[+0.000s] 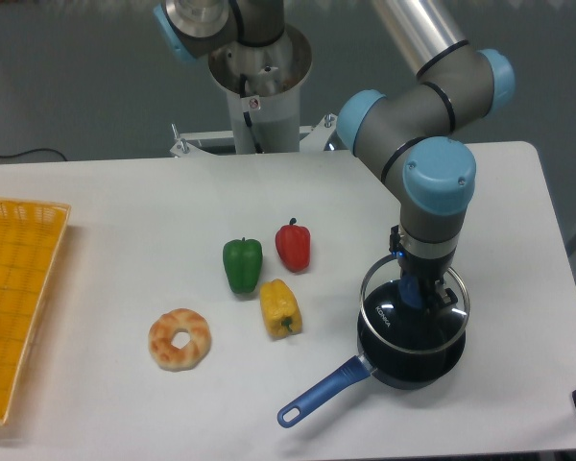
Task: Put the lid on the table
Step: 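Lift the glass lid by its knob up off the black saucepan, then carry the held glass lid away from the saucepan beside it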
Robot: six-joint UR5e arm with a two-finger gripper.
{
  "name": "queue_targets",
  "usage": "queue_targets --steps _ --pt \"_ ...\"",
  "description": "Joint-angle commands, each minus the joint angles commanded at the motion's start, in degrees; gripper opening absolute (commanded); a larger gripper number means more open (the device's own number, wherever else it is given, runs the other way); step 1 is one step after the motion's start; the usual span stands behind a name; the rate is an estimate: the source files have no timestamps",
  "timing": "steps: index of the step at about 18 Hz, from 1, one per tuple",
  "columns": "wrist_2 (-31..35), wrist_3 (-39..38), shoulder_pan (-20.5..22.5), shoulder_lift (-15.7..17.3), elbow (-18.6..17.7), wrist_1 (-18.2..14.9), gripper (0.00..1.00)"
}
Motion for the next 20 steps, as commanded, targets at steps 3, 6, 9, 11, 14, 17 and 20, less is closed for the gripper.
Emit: queue_targets --steps 3,6,9,11,14,17,20 --pt "-0.52 0.00 0.09 0.61 -0.61 0.17 0.56" --pt "-0.70 0.00 0.79 1.40 -1.40 0.26 0.56" --pt "-0.88 0.61 1.93 2.63 -2.81 0.44 0.56" --pt "-1.23 0.70 2.63 3.60 -3.86 0.53 0.56" --pt "-1.14 0.70 2.90 4.39 -4.83 0.70 0.55" --pt "-1.23 0.88 4.04 5.18 -6.23 0.79 0.55" --pt "-1.14 3.33 5.27 5.80 -8.17 1.75 0.55"
